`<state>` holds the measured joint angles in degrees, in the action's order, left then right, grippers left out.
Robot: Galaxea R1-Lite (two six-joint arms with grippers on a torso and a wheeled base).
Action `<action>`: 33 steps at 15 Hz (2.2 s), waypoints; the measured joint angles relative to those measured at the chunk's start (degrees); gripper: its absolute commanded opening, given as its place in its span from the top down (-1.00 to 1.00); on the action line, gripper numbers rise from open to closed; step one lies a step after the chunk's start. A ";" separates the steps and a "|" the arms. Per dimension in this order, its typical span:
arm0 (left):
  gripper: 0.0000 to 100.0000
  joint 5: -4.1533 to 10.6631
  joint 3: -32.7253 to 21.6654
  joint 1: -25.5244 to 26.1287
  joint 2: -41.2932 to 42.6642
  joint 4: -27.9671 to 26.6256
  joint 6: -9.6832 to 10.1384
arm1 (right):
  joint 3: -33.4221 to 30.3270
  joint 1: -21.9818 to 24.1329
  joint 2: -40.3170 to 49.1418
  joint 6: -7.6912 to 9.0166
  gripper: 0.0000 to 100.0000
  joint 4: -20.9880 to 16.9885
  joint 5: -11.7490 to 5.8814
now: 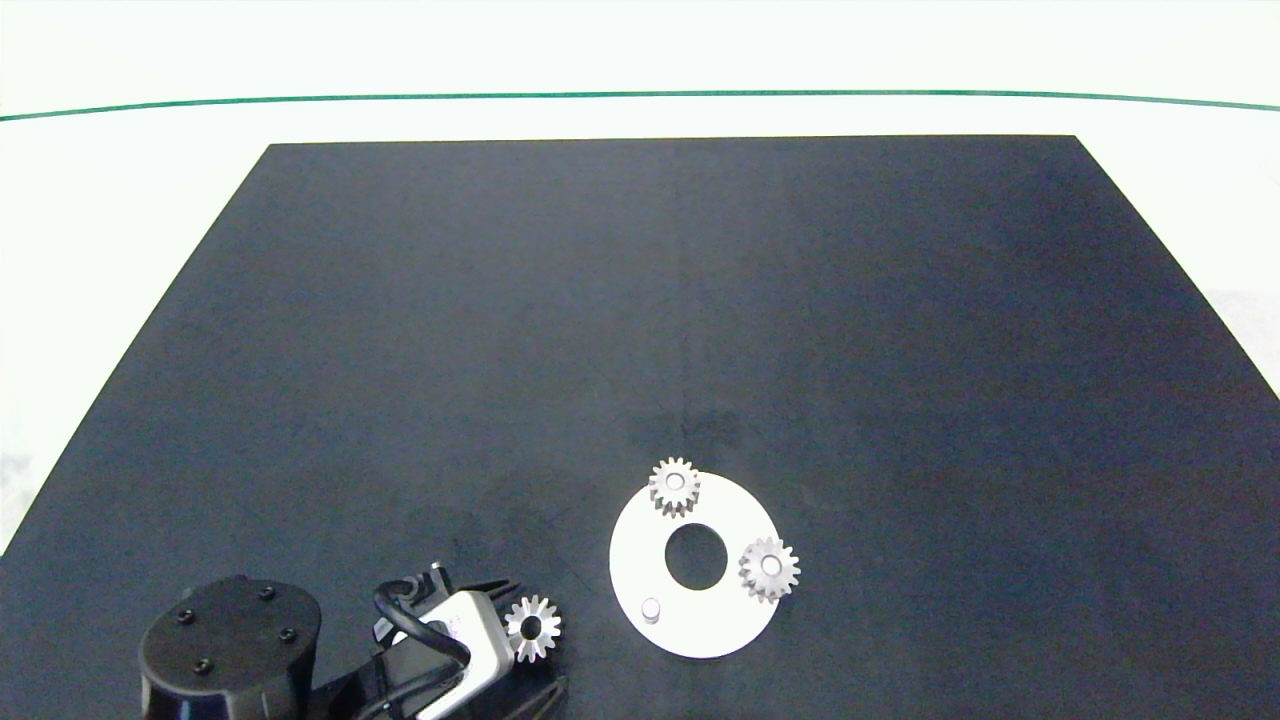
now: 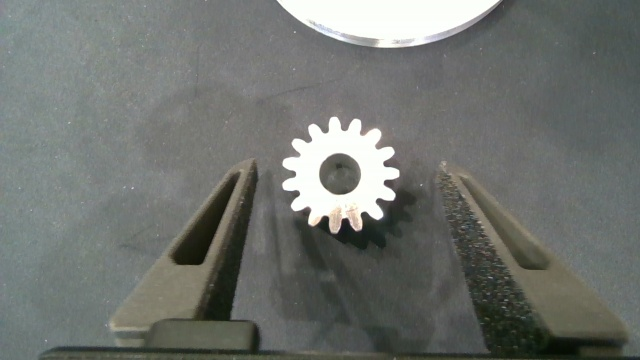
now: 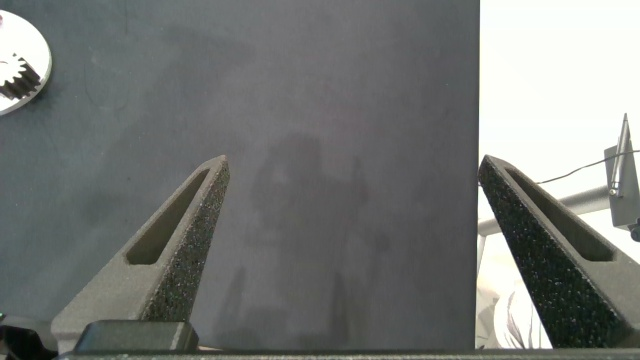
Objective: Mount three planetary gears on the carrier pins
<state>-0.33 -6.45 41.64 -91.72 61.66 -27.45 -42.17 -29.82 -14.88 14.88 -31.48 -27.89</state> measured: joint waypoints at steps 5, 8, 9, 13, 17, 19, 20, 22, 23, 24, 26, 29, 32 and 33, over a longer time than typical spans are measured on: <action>-0.11 0.00 -0.18 0.02 -0.09 0.05 -0.41 | 0.55 -0.02 -0.02 -0.04 -1.00 -0.71 0.02; 0.01 0.00 -0.16 0.02 -0.17 0.02 -0.55 | 0.59 -0.06 -0.30 -0.04 -1.00 -1.23 0.02; 0.04 0.00 -0.16 0.02 -0.17 0.05 -0.79 | 0.59 -0.06 -0.38 -0.04 -1.00 -1.54 0.02; 0.19 0.00 -0.22 0.00 -0.23 0.11 -0.85 | 0.52 -0.05 -0.44 -0.06 -1.00 -1.57 0.02; 0.37 0.00 -0.30 0.02 -0.63 0.22 -0.96 | 0.44 -0.05 -0.52 -0.06 -1.00 -1.56 0.02; 0.43 0.00 -0.30 0.02 -0.76 0.22 -0.96 | 0.41 -0.05 -0.52 -0.06 -1.00 -1.57 0.02; 0.49 -0.02 -0.33 0.02 -0.84 0.24 -0.93 | 0.41 -0.05 -0.55 -0.06 -1.00 -1.56 0.02; 0.55 -0.05 -0.46 0.02 -1.02 0.22 -0.88 | 0.41 -0.09 -0.57 -0.06 -1.00 -1.57 0.02; 0.61 -0.02 -0.46 0.02 -1.05 0.20 -0.85 | 0.39 -0.13 -0.60 -0.06 -1.00 -1.56 0.02; 0.64 -0.02 -0.41 0.09 -1.00 0.20 -0.83 | 0.30 -0.13 -0.60 -0.06 -1.00 -1.56 0.02; 0.68 0.02 -0.30 0.50 -0.59 -0.06 -0.72 | 0.24 -0.13 -0.60 -0.06 -1.00 -1.56 0.02; 0.68 0.62 -0.49 2.27 1.23 -0.56 -0.68 | 0.24 -0.13 -0.57 -0.04 -1.00 -1.56 0.02; 0.68 1.10 -1.05 3.86 3.05 -0.78 -0.68 | 0.33 -0.13 -0.68 -0.04 -1.00 -1.56 0.02; 0.68 1.18 -1.54 4.79 3.46 -0.83 -0.68 | 0.41 -0.13 -0.77 -0.06 -1.00 -1.57 0.02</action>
<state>0.85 -7.98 46.43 -88.26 60.83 -28.14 -41.75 -29.95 -15.65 14.82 -33.05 -27.87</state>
